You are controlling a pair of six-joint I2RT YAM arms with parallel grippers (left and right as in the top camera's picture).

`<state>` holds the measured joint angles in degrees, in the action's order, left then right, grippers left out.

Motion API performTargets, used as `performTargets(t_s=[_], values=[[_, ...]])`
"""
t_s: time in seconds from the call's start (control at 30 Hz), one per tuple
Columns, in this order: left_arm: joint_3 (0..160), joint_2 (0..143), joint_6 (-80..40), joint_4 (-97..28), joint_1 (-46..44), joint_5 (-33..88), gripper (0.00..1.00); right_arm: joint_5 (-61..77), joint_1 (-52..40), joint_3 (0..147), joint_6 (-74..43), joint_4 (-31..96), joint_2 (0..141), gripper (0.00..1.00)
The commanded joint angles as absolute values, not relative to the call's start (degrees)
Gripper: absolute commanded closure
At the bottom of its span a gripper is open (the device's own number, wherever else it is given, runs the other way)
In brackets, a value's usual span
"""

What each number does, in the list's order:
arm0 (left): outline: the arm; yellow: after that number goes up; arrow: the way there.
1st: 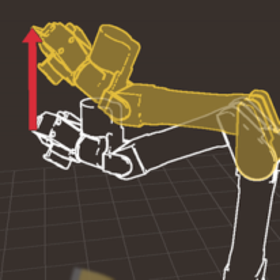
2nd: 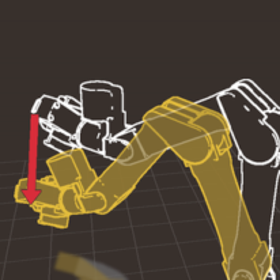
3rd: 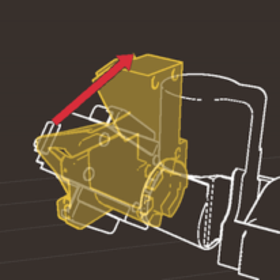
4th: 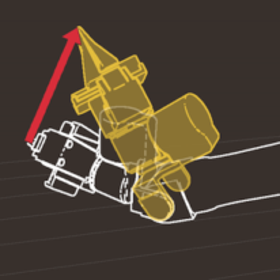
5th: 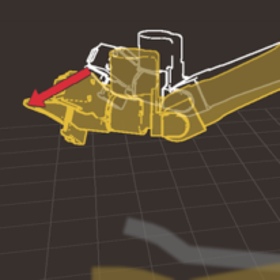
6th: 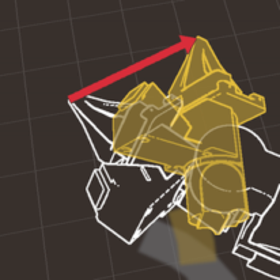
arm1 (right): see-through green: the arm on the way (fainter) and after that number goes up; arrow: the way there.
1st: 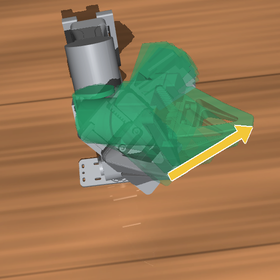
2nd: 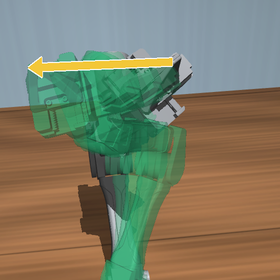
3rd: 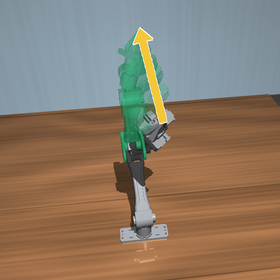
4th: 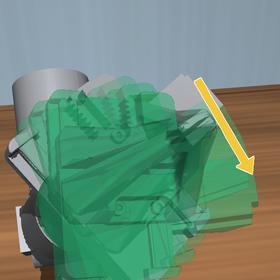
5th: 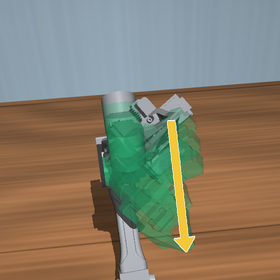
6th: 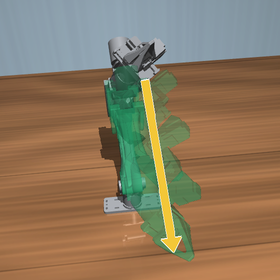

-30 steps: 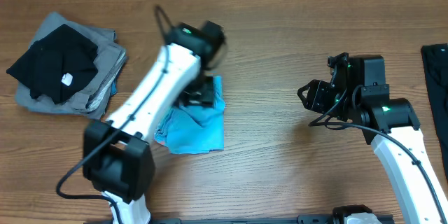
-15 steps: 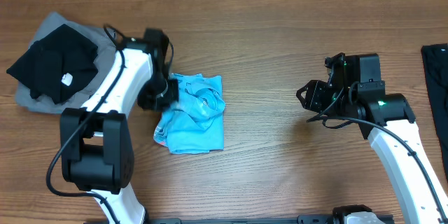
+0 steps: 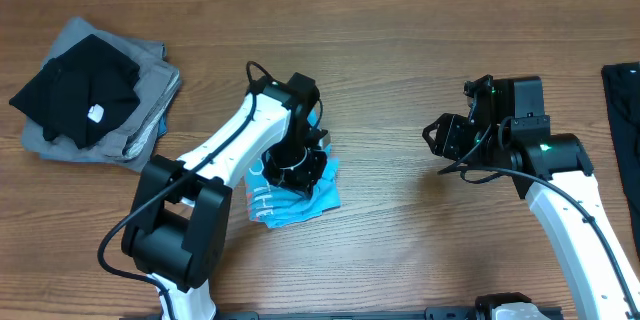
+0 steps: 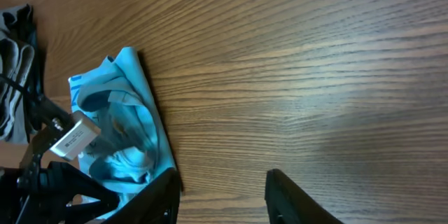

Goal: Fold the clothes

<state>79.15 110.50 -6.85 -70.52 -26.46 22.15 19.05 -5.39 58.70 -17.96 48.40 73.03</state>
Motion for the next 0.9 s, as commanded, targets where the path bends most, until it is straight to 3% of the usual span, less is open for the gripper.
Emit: performTargets(t_s=[0.0, 0.17, 0.27, 0.33, 0.4, 0.5, 0.67, 0.87], values=[[83.3, 108.9, -6.2, -70.8, -24.4, 21.5, 0.96, 18.5, -5.5, 58.9, -18.0, 47.4, 73.0, 0.56], [89.9, 108.9, -7.4, -74.7, -20.4, 16.5, 0.96, 22.1, -5.9, 58.2, -17.5, 44.2, 73.9, 0.54], [91.7, 108.9, -9.1, -74.0, -17.8, 11.8, 0.89, 22.6, -7.4, 57.7, -16.7, 42.5, 75.8, 0.52], [91.1, 109.1, -9.0, -72.5, -16.4, 11.4, 0.89, 22.6, -8.4, 57.5, -16.5, 42.1, 77.8, 0.52], [89.9, 109.1, -9.0, -71.7, -15.9, 10.5, 0.96, 22.6, -9.1, 57.5, -16.5, 42.1, 79.8, 0.55], [87.0, 109.1, -9.0, -70.1, -15.8, 8.3, 0.96, 22.6, -9.3, 57.5, -16.5, 42.6, 82.6, 0.62], [79.3, 109.1, -9.0, -59.0, -15.8, 5.3, 0.96, 22.6, -9.3, 57.5, -16.5, 42.9, 83.9, 0.65], [75.2, 109.1, -8.3, -39.5, -15.8, 19.6, 0.96, 25.8, -9.3, 57.5, -16.5, 43.1, 83.8, 0.65]])
